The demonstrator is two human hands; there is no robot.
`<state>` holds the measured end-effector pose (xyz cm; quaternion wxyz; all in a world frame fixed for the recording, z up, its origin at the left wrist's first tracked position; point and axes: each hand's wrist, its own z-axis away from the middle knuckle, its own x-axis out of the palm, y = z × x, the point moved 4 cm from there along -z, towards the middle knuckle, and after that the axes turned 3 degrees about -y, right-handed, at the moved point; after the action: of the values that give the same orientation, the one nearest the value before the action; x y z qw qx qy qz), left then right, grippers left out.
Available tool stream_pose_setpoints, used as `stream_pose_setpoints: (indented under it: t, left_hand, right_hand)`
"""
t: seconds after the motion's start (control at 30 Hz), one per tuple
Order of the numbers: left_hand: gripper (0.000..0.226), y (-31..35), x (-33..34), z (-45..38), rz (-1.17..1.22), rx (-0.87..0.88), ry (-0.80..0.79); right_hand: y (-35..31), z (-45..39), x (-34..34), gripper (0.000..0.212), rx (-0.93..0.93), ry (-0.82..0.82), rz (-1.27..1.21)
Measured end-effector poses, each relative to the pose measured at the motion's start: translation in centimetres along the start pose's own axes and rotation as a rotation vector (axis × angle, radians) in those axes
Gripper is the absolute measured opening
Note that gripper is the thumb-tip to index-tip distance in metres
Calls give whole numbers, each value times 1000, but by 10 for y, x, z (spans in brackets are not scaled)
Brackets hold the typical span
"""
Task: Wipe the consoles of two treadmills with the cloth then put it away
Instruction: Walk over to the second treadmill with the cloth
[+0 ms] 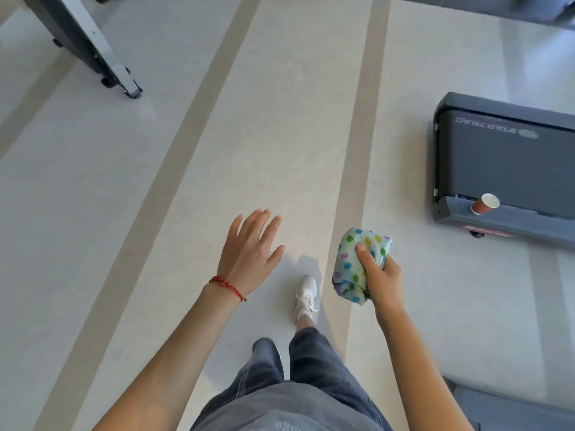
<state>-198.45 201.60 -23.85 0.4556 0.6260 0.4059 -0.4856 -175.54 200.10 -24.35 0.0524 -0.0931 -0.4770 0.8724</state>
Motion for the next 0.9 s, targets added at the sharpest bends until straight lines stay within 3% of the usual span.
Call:
stream_pose_setpoints:
  t: [0.43,0.9]
  left_hand:
    - [48,-9,21,-244,13,69,-3]
    - [48,-72,45,-501,37,224,-4]
  right_hand:
    - [-125,-188,-8,12,-28,46,-25]
    - [-246,-382,34,10,22,176,-136]
